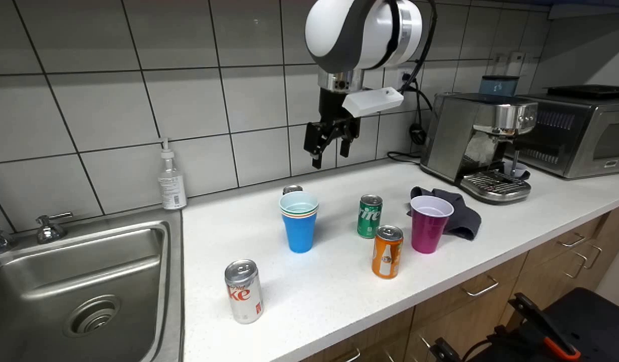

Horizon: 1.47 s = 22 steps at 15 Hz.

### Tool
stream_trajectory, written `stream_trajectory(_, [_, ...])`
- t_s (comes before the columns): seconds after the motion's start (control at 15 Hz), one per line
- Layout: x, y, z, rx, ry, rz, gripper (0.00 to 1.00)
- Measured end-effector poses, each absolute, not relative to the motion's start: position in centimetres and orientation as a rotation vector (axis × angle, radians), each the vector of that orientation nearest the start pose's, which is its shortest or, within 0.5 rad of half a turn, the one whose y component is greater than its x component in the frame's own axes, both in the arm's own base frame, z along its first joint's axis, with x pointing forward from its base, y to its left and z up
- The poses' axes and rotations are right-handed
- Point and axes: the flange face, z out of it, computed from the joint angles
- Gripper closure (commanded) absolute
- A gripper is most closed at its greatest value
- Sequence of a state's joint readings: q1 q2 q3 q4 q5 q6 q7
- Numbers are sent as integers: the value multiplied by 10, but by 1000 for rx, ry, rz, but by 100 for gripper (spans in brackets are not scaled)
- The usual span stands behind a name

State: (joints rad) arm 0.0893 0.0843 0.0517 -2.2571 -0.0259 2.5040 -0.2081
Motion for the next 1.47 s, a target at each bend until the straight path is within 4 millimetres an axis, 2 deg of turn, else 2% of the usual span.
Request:
stream_trajectory(0.4, [537,50,333,-3169,-424,-228,0])
stream_trajectory(0.8, [532,27,333,-3202,-270,-217,0])
stream_trajectory(1.47, [506,-2,333,-3215,-138,-153,0])
